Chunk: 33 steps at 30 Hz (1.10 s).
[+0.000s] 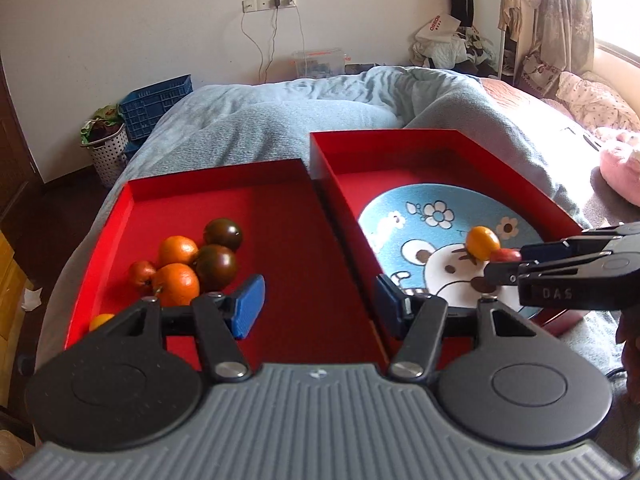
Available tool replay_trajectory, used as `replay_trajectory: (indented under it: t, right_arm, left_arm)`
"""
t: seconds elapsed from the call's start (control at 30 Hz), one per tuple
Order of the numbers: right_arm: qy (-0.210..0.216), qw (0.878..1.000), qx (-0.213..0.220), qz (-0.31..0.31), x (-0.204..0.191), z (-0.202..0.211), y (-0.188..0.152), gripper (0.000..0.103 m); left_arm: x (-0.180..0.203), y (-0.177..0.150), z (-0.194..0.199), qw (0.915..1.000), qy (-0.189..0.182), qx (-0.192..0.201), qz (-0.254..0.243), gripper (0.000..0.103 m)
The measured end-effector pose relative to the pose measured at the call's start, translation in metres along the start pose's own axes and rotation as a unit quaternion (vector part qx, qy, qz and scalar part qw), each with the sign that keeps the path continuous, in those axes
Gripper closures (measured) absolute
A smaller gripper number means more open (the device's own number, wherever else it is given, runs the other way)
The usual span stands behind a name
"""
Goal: Organize fruits
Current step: 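Lower the red apple onto the tiger plate and open the right tool, then grasp a large leafy orange with the right tool while the left tool grasps another orange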
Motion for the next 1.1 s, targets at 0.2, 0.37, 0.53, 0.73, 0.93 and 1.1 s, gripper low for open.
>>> replay_trajectory:
  t: [0.2,0.37,0.53,0.73,0.93,1.1]
  right_arm:
    - [-0.002,1.0,0.027,0.011,-0.014,0.012,0.014,0.045]
    - [0.062,0.995,0.047,0.062,-0.066,0.027,0.035,0.045]
    - [0.142,0.98,0.026,0.135,-0.146,0.02,0.053,0.047]
    - [0.18,0.968,-0.016,0.175,-0.216,-0.021,0.064,0.053]
    - [0.165,0.965,-0.042,0.2,-0.246,-0.06,0.069,0.053]
    - [0.142,0.96,-0.038,0.237,-0.259,-0.074,0.071,0.055]
  left_arm:
    - [-0.062,-0.023,0.001,0.9988,0.041,-0.008,0.025,0.037]
    - [-0.101,-0.03,-0.005,0.9965,0.059,-0.01,0.059,0.037]
    - [-0.119,-0.041,-0.005,0.9959,0.045,-0.013,0.078,0.037]
    - [-0.127,-0.056,-0.005,0.9954,0.026,-0.029,0.088,0.037]
    - [-0.127,-0.063,-0.013,0.9946,0.02,-0.034,0.096,0.037]
    - [-0.126,-0.065,-0.016,0.995,0.019,-0.027,0.095,0.037]
Point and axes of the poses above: each gripper's, at about its wrist camera, not at the fingertips, and z roughly against the way its jaws point, x to its right, y to its top, the point moved 5 cm from there along -z, roughly the way its jaws point, and after that the axes turned 2 degrees about z, right-handed, at the moved point
